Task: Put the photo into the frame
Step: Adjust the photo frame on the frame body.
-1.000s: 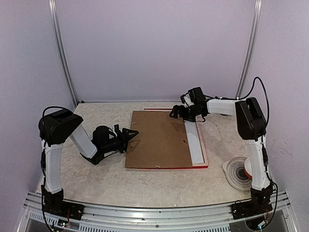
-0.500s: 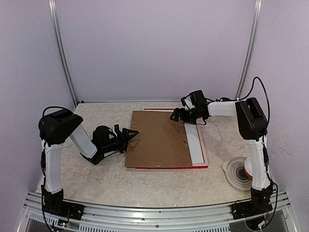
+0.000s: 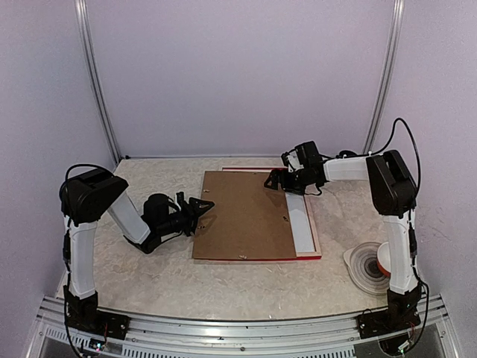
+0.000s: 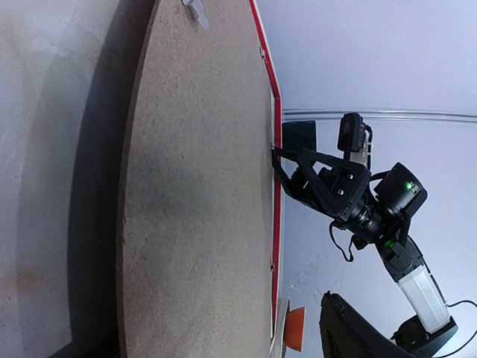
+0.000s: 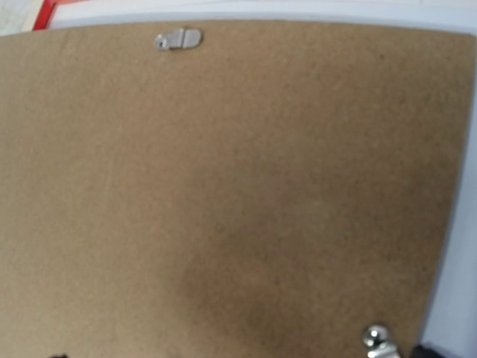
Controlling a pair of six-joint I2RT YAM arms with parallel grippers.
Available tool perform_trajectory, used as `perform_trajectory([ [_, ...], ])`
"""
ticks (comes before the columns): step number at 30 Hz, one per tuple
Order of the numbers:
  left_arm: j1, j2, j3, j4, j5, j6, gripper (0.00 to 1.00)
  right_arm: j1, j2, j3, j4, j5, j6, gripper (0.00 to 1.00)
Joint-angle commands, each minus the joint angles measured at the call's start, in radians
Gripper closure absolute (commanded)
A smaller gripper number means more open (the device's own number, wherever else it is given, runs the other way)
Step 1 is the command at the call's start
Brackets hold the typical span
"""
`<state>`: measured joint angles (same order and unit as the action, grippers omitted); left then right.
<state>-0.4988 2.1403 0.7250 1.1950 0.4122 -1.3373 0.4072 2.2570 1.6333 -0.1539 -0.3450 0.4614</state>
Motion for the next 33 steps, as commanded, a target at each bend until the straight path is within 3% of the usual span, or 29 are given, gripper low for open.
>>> perform_trajectory([
  [1, -0.001, -0.011, 0.012, -0.071, -0.016, 0.044, 0.31, 0.003, -0.030, 0.003, -0.032, -0.019, 0.002, 0.01],
  [12, -0.012, -0.051, 0.023, -0.155, -0.042, 0.089, 0.30, 0.041, -0.018, 0.082, -0.165, 0.190, -0.062, 0.01],
  [33, -0.020, -0.043, 0.025, -0.137, -0.033, 0.086, 0.30, 0.064, -0.010, 0.103, -0.132, 0.135, -0.094, 0.01],
])
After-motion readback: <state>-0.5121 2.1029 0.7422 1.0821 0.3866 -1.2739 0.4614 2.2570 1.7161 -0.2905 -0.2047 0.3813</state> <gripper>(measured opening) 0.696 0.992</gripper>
